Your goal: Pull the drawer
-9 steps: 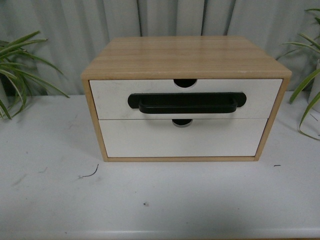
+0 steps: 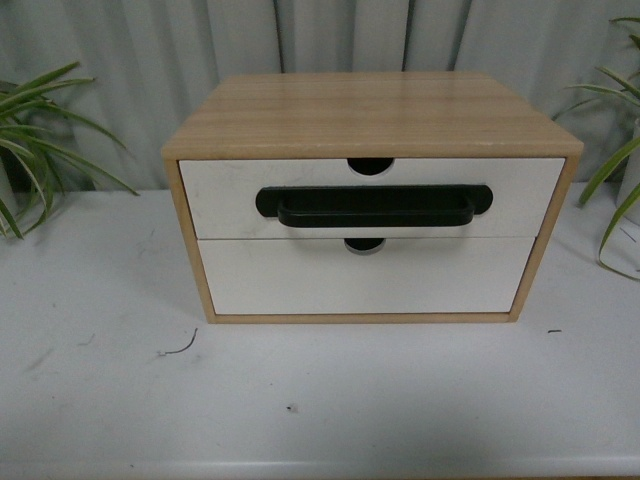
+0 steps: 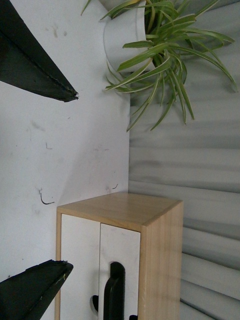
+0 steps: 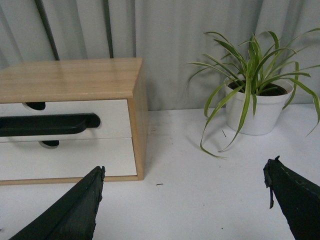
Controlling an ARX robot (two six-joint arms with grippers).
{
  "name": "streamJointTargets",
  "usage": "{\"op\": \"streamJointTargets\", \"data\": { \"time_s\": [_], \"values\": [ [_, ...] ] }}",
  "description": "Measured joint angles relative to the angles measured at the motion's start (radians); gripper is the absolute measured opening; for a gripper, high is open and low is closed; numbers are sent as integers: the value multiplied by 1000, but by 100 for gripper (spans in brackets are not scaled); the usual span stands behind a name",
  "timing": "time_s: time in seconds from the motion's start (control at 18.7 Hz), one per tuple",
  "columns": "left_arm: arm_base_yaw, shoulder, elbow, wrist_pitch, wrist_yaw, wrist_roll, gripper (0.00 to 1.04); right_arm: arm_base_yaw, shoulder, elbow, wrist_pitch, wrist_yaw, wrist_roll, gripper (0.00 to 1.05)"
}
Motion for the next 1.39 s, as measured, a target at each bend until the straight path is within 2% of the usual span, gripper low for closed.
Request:
{"op": "streamJointTargets", "data": {
  "time_s": [0.96, 1.01, 1.07, 1.12, 1.23, 1.39],
  "values": [
    [0, 0, 0, 0, 0, 0, 98, 0, 0, 0, 0, 0, 0, 98],
    [-25, 21, 27, -100, -78, -24, 98, -10, 21, 8, -30, -34, 37, 98],
    [-161, 315, 196, -255, -439, -215, 98, -16, 294, 41, 189, -59, 147, 98],
    [-126, 381, 220, -163, -457, -245, 98, -11, 419, 75, 298, -56, 164, 98],
    [-49, 598, 265, 66, -366, -256, 98, 26, 737, 201, 528, -58, 164, 98],
    [-28, 1002, 411, 357, -265, -260, 98, 78, 1161, 478, 606, -26, 145, 98]
  ]
}}
